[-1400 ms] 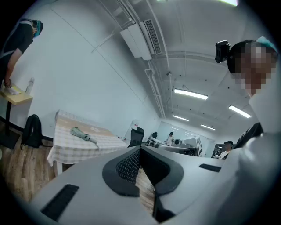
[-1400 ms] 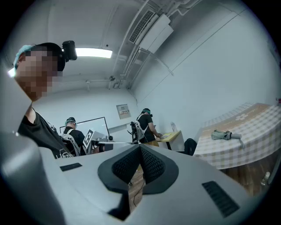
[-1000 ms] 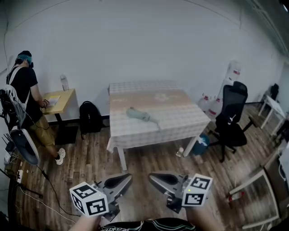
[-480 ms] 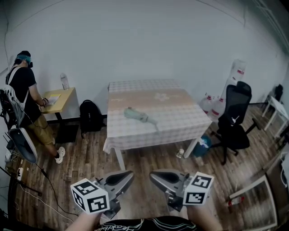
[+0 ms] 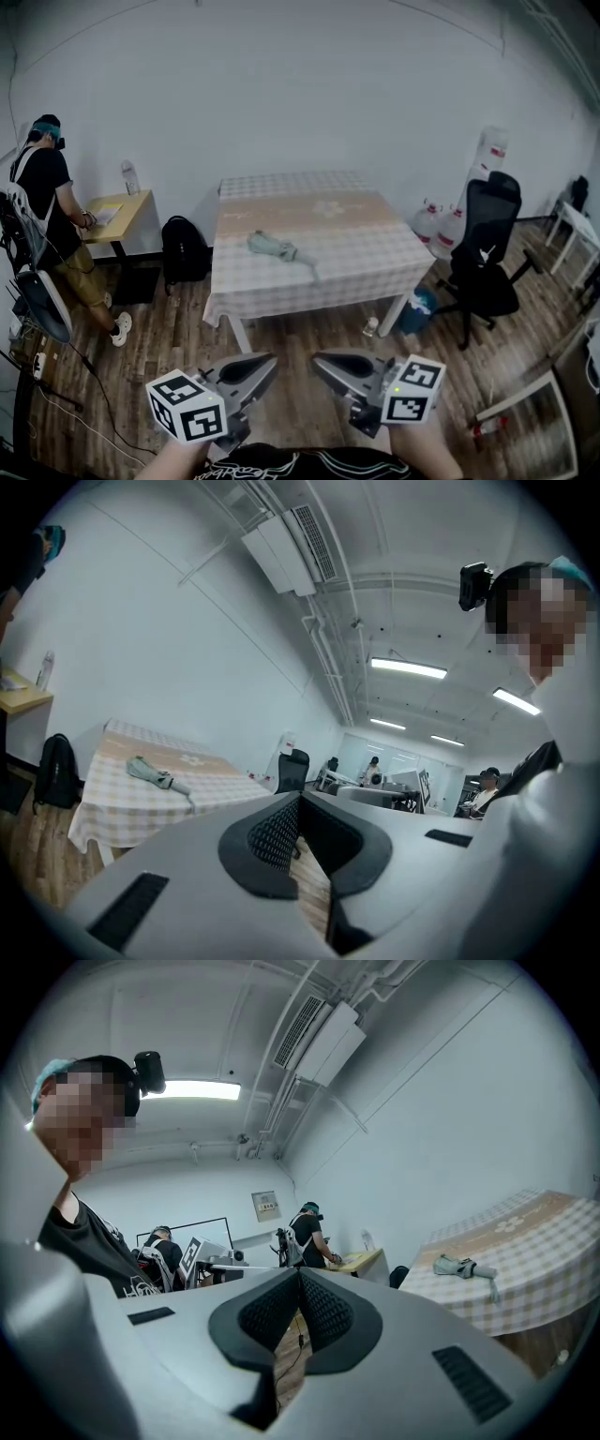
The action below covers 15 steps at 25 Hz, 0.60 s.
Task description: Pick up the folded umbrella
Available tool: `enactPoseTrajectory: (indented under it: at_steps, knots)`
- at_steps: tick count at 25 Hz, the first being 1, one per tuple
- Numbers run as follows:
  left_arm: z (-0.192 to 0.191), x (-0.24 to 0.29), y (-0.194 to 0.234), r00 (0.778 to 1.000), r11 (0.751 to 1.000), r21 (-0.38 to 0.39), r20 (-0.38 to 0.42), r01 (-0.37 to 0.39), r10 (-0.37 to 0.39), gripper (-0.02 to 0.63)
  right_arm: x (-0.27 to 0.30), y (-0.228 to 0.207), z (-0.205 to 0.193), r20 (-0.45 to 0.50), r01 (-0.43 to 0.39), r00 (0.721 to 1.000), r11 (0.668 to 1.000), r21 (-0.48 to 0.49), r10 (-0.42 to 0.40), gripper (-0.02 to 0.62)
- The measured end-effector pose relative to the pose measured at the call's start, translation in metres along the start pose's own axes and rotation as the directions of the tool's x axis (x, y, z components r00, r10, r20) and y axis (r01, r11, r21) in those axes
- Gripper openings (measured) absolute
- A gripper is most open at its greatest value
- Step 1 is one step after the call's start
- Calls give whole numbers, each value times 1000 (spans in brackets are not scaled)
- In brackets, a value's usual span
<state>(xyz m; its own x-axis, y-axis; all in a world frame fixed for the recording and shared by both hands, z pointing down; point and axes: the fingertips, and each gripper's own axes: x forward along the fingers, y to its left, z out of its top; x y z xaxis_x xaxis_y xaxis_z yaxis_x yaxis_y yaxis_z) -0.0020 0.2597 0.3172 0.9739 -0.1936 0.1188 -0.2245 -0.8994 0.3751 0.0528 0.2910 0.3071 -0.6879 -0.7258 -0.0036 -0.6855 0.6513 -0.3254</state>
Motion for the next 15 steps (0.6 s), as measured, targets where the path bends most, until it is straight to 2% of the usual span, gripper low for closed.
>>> enactPoseTrajectory:
  at_steps: [8,15]
  knots:
    - [5,12,25,1000,1000,-9,-8,-13,13,-5,10,-25,3,10,2,1000,1000,12,-2,11]
    - [14,41,79,1000,999,-40,-17,20,-20,-5,40,-76,5,-5,45,999,998,40,-45,11]
